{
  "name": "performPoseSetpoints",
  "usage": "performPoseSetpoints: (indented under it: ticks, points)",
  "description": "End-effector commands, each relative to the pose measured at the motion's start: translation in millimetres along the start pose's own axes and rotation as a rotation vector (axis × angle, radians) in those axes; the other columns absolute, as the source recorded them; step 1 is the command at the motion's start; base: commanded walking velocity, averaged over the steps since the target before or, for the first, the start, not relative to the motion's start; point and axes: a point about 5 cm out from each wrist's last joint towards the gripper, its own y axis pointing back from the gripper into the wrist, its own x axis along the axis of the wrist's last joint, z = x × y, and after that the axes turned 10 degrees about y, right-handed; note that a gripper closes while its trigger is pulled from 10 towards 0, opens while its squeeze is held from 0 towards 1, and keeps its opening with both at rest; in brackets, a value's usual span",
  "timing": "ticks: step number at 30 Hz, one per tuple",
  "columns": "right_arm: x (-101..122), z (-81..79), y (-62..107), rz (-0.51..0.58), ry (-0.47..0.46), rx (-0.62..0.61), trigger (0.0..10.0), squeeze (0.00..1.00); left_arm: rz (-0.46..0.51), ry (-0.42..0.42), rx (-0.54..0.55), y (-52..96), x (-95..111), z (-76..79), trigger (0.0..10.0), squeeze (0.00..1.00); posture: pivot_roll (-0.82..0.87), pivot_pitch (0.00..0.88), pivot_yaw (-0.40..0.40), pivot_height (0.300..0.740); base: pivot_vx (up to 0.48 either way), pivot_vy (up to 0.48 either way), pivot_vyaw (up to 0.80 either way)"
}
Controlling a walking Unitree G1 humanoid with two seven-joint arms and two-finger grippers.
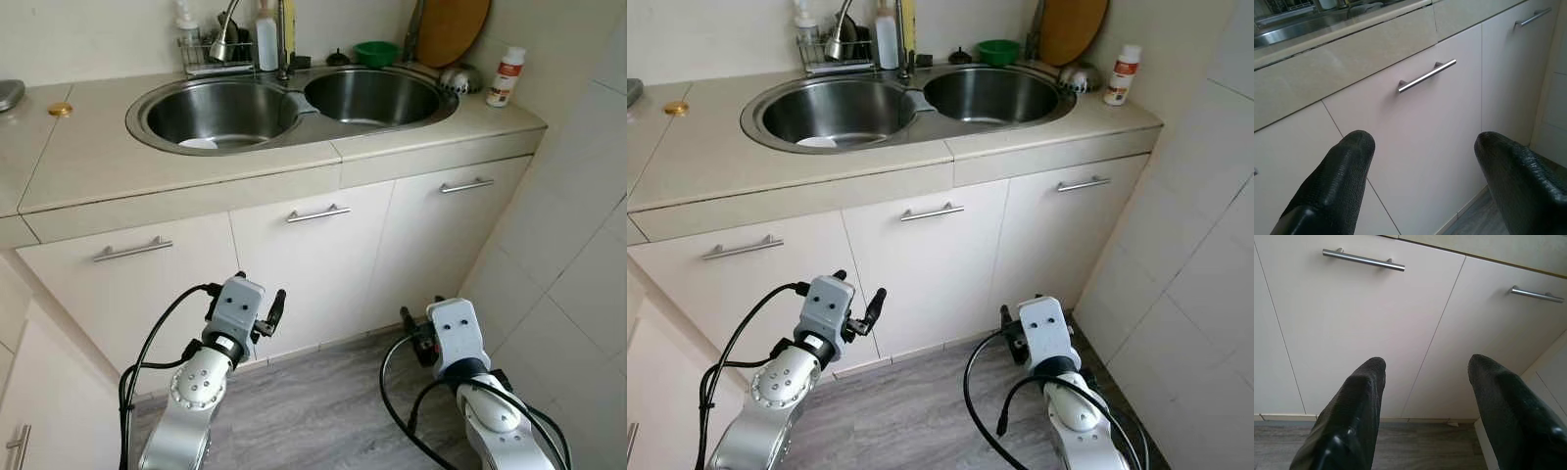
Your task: Kitchen organization
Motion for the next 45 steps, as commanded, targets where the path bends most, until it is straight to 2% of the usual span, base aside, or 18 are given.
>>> performPoseSetpoints:
  ticks: [1,8,11,15,17,23,26,31,38,45]
  points:
    - [0.1,1.7,-0.7,0.009,-0.012,-0.001,10.0,0.00,-0.004,-0.021,0.006,0.0,-0.7,-1.5,10.0,0.00,0.02,0.000,-0.049,0.740,0.000,0.000,0.00]
    - [4.1,6.6,1.4,0.031,0.059,-0.032,10.0,0.00,-0.014,-0.055,0.006,13.5,-2.4,-3.7,10.0,0.00,0.03,0.000,-0.055,0.740,0.000,0.000,0.00]
    - [7.2,9.6,3.8,0.040,0.142,-0.059,10.0,0.00,-0.022,-0.072,0.021,17.7,-3.3,-4.8,10.0,0.00,0.03,0.000,-0.058,0.740,0.000,0.000,0.00]
    - [9.2,12.7,12.2,0.045,0.283,-0.083,10.0,0.00,-0.007,-0.138,0.057,22.4,-1.1,-6.0,10.0,0.00,0.03,0.000,-0.060,0.740,0.000,0.000,0.00]
    - [9.3,13.7,15.1,0.048,0.310,-0.090,10.0,0.00,0.011,-0.159,0.076,24.7,-0.7,-6.9,10.0,0.00,0.03,0.000,-0.060,0.740,0.000,0.000,0.00]
    - [10.3,14.0,12.7,0.056,0.304,-0.109,10.0,0.00,0.008,-0.117,0.073,24.7,-0.1,-6.5,10.0,0.00,0.04,0.000,-0.066,0.740,0.000,0.000,0.00]
    - [9.1,14.8,10.3,0.044,0.262,-0.104,10.0,0.00,0.023,-0.083,0.060,24.9,1.8,-6.3,10.0,0.00,0.04,0.000,-0.068,0.740,0.000,0.000,0.00]
    - [8.1,16.2,8.7,0.034,0.248,-0.108,10.0,0.00,0.028,-0.076,0.060,24.8,2.4,-5.8,10.0,0.00,0.04,0.000,-0.070,0.740,0.000,0.000,0.00]
    - [6.8,16.9,7.1,0.033,0.194,-0.089,10.0,0.00,0.026,-0.027,0.055,22.4,1.9,-5.5,10.0,0.00,0.03,0.000,-0.067,0.740,0.000,0.000,0.00]
    - [4.4,17.2,6.7,0.019,0.167,-0.088,10.0,0.00,0.024,-0.029,0.039,21.9,1.4,-4.4,10.0,0.00,0.03,0.000,-0.067,0.740,0.000,0.000,-0.23]
